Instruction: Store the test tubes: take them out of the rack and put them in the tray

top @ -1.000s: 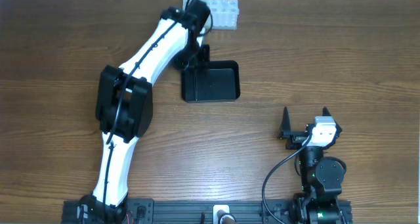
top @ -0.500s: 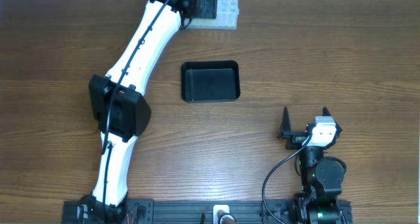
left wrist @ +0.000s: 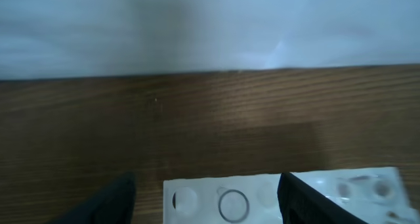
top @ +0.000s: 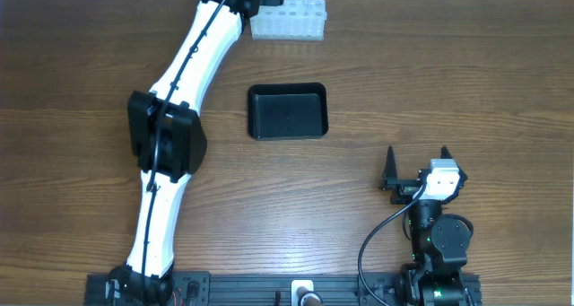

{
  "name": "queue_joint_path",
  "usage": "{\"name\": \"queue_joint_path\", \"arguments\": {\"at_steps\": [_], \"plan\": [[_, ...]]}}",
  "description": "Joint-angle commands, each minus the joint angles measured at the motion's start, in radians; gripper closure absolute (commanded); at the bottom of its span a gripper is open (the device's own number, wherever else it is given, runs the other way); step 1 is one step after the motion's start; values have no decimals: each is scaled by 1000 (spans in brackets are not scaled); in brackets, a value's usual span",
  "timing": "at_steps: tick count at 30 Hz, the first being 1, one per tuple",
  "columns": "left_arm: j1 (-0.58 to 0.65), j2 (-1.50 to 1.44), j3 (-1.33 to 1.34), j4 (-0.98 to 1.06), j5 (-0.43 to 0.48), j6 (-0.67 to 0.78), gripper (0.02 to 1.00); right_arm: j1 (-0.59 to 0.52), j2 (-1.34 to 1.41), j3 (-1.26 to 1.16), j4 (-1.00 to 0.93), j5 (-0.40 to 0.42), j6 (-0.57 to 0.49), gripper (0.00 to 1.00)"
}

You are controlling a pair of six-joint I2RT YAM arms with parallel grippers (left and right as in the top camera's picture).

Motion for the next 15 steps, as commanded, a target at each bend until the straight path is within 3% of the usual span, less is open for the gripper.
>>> {"name": "queue_joint_path", "arguments": {"at_steps": [1, 7, 10, 13, 14, 15], "plan": [[6, 44, 13, 30, 11, 15, 332, -6, -11, -5, -4, -5, -4, 7], [6, 69, 13, 50, 34, 14, 336, -6, -11, -5, -4, -5, -4, 7], [6, 81, 13, 49, 34, 14, 472, -6, -11, -5, -4, -5, -4, 9], [6, 85, 13, 49, 34, 14, 496, -6, -11, -5, -4, -5, -4, 7], [6, 85, 13, 49, 34, 14, 584, -6, -11, -5, -4, -5, -4, 7], [6, 86, 13, 49, 34, 14, 592, -6, -11, -5, -4, -5, -4, 9]]}}
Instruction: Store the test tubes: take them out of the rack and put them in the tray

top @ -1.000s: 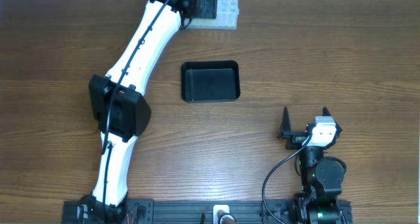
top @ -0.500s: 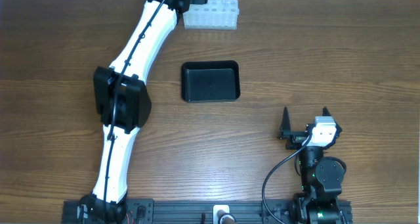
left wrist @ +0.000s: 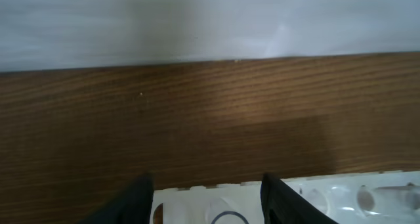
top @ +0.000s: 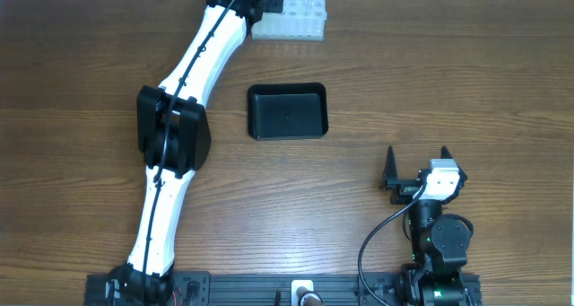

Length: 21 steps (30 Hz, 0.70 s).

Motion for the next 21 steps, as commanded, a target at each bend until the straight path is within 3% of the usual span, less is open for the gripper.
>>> {"name": "queue_joint_path", "arguments": {"at_steps": [1, 4, 9, 14, 21], "plan": [[6, 27, 13, 3, 11, 10, 579, -6, -11, -5, -4, -5, -4, 9], [6, 27, 13, 3, 11, 10, 487, -6, -11, -5, -4, -5, -4, 7], [6, 36, 13, 11, 11, 10, 531, -6, -10, -5, -4, -5, -4, 7], [6, 40, 13, 11, 11, 6, 748, -6, -11, -5, -4, -5, -4, 9], [5, 40, 13, 11, 11, 6, 871, -6, -11, -5, -4, -5, -4, 7]]}}
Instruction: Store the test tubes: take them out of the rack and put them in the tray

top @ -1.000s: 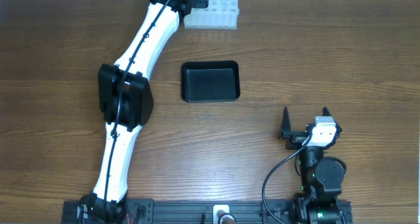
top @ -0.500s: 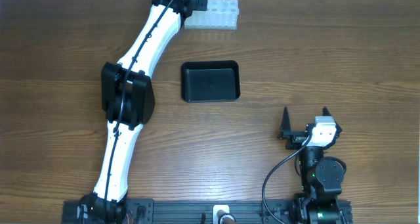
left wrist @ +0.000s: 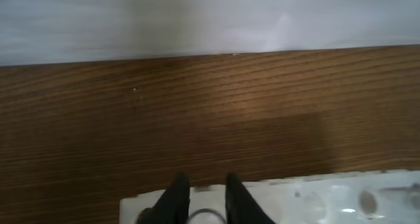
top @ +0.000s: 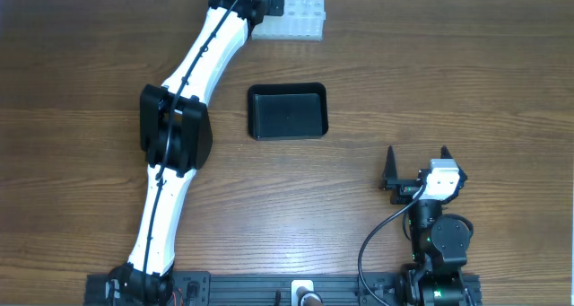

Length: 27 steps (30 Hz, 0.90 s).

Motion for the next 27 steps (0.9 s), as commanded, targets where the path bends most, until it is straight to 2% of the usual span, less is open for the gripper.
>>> {"name": "queue_joint_path", "arguments": {"at_steps": [1, 8, 27], "plan": [[5, 21, 13, 1, -1, 7, 882, -6, -11, -5, -4, -5, -3, 9], [1, 5, 13, -3, 0, 8, 980, -6, -11, -5, -4, -5, -3, 9], [-3, -235, 13, -105, 12, 7, 980, -6, -11, -5, -4, -5, -3, 7]]}}
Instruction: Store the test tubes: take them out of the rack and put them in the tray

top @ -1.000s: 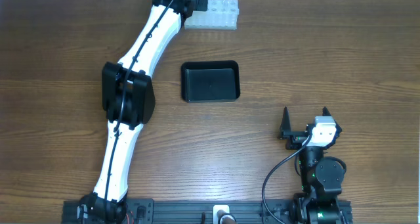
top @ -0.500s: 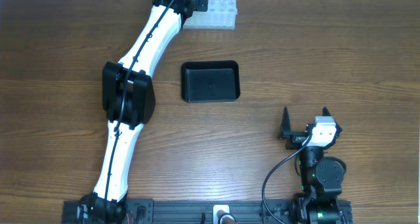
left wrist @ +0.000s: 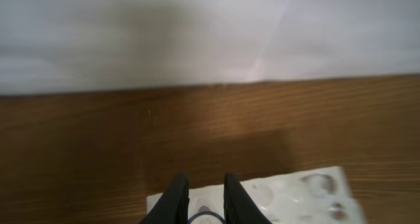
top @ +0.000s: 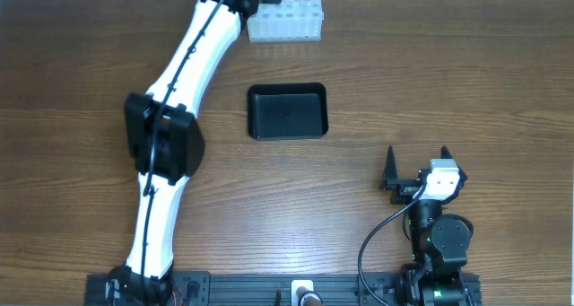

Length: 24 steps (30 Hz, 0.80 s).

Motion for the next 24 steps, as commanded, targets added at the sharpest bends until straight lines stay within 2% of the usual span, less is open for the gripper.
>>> {"name": "queue_joint_path", "arguments": {"at_steps": [1, 6, 10, 14, 19, 24], "plan": [[-3, -113, 13, -56, 19, 7, 978, -6, -11, -5, -4, -5, -4, 9], [-16, -163, 13, -233, 65, -33, 978, -6, -10, -5, -4, -5, -4, 9], [-32, -173, 13, -410, 147, -116, 978, -6, -11, -5, -4, -5, -4, 7], [-56, -172, 13, -556, 191, -169, 980, -6, -11, -5, -4, -5, -4, 9], [-80, -142, 13, -644, 241, -178, 978, -6, -11, -5, -4, -5, -4, 7], [-76, -101, 13, -705, 249, -212, 980, -6, -11, -5, -4, -5, -4, 7]]}}
